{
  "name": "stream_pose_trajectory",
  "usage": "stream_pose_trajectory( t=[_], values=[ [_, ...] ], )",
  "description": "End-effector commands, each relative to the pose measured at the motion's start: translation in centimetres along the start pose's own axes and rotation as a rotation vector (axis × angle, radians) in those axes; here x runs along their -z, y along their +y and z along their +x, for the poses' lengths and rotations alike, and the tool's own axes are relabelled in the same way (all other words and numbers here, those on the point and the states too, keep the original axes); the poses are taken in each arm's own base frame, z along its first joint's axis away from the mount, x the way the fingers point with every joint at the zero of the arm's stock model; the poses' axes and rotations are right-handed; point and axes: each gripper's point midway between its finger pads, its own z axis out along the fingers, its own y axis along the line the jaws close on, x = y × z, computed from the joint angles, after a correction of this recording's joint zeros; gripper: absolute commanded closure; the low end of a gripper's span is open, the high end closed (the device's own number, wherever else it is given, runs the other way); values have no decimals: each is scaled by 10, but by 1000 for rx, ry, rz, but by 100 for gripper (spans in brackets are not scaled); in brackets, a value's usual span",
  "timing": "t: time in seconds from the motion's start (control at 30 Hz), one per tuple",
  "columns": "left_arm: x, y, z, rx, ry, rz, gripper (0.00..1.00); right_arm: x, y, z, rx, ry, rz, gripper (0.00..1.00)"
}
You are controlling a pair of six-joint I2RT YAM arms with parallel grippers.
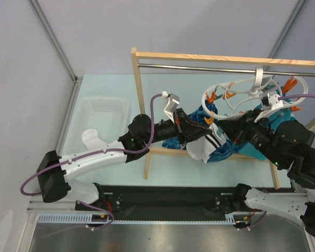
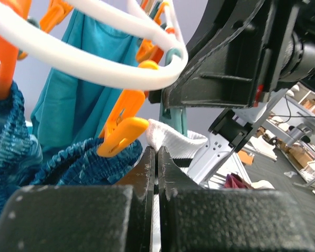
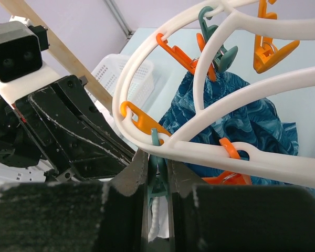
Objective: Clip the socks to the hanger
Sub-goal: Clamp the sock onto the hanger.
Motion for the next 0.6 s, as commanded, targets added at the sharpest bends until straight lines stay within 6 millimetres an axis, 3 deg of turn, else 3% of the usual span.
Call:
stream_pose_trajectory(
  t=[0.0, 0.1, 0.4, 0.57],
  values=[
    [-1, -25, -33, -20, -109, 72, 100, 5, 7, -10, -23, -33, -39, 100],
    [-5, -25, -33, -7, -107, 82, 100, 6, 7, -10, -27, -38, -39, 100],
    [-14, -22, -32, 28, -115, 91, 100, 8, 6, -11, -30, -41, -42, 79],
    [-14, -22, -32, 28, -115, 91, 100, 8, 6, -12, -26, -46, -39, 60]
  ],
)
